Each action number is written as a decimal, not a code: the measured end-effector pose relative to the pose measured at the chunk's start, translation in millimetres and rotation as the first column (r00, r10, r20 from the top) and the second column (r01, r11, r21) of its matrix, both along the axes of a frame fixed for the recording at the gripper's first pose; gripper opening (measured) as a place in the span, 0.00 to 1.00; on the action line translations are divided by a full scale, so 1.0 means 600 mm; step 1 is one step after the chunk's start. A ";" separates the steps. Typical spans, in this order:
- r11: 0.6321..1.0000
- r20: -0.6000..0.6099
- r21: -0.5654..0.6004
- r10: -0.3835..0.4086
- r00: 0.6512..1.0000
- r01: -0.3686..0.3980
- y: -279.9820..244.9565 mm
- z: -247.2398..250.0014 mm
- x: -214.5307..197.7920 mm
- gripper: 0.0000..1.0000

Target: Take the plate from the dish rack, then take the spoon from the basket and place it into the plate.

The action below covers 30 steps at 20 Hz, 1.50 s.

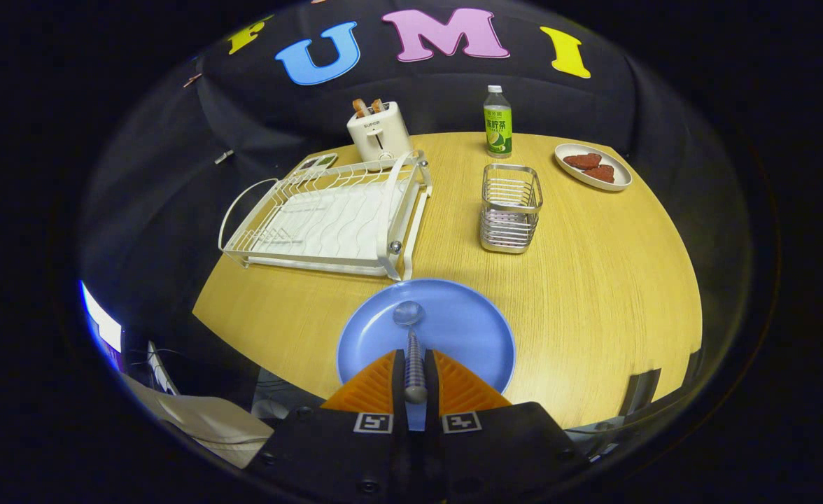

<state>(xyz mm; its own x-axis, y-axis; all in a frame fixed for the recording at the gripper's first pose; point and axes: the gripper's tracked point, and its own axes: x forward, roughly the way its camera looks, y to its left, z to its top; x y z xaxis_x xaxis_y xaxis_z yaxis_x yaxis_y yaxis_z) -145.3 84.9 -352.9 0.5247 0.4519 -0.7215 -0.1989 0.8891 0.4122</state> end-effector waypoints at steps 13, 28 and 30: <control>0.995 -0.123 -0.048 0.081 0.989 -0.087 0.001 -0.085 -0.062 0.15; 0.995 -0.111 -0.048 0.077 0.991 -0.083 0.005 -0.087 -0.045 0.84; 0.996 -0.098 -0.046 0.071 0.993 -0.076 0.003 -0.081 -0.039 0.97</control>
<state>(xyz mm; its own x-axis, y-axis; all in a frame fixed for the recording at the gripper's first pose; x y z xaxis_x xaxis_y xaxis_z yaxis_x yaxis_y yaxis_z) -168.7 86.9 -401.7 0.4180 0.4495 -0.7895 -0.2261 0.8932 0.3888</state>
